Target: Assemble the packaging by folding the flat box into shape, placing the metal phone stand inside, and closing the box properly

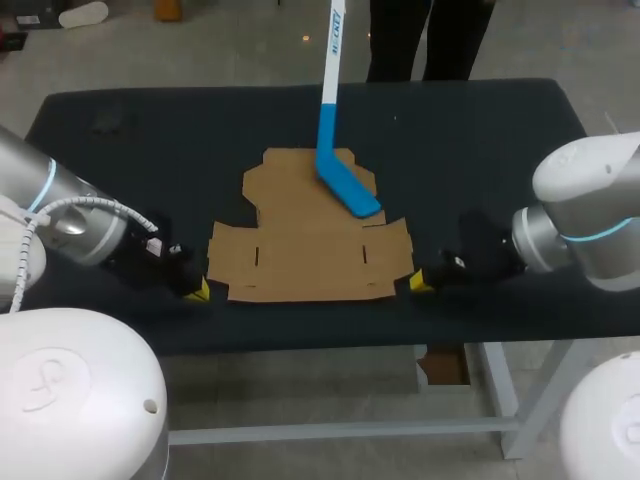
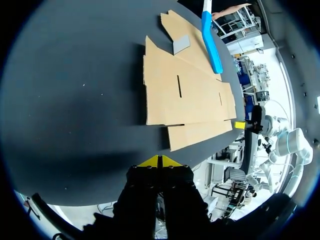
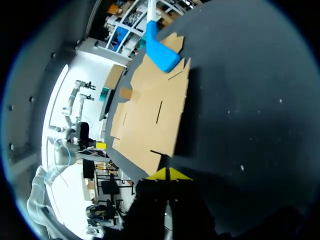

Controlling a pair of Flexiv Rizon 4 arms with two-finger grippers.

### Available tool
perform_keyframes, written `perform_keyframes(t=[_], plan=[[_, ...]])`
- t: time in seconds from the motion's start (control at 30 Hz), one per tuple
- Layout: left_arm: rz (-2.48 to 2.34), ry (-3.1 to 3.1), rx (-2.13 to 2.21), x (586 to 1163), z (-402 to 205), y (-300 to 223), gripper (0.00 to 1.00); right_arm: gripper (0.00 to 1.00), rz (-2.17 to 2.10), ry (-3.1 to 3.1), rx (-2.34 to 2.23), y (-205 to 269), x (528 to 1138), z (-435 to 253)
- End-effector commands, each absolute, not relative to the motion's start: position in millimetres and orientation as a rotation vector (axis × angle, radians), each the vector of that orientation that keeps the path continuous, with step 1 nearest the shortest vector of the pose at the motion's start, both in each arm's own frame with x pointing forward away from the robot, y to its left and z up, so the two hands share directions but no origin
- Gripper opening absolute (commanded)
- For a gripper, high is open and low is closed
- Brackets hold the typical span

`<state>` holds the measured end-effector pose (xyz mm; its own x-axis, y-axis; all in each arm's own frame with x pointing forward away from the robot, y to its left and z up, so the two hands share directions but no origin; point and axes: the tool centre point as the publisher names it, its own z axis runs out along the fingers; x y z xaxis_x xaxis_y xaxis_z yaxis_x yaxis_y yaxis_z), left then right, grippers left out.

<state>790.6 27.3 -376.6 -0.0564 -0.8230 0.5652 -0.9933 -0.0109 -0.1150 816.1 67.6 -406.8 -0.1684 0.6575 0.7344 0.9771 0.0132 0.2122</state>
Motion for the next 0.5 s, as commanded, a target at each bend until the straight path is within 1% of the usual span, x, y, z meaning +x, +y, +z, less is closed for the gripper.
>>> perform_keyframes(t=[0.03,0.5], plan=[[0.709,-1.939,1.887,792.3,-380.3,25.0,0.0,0.0,-0.997,-1.859,-1.671,68.0,813.8,-409.1],[0.696,-1.929,1.879,793.9,-386.3,22.1,0.0,0.0,-0.981,-1.861,-1.7,77.8,812.7,-413.6]])
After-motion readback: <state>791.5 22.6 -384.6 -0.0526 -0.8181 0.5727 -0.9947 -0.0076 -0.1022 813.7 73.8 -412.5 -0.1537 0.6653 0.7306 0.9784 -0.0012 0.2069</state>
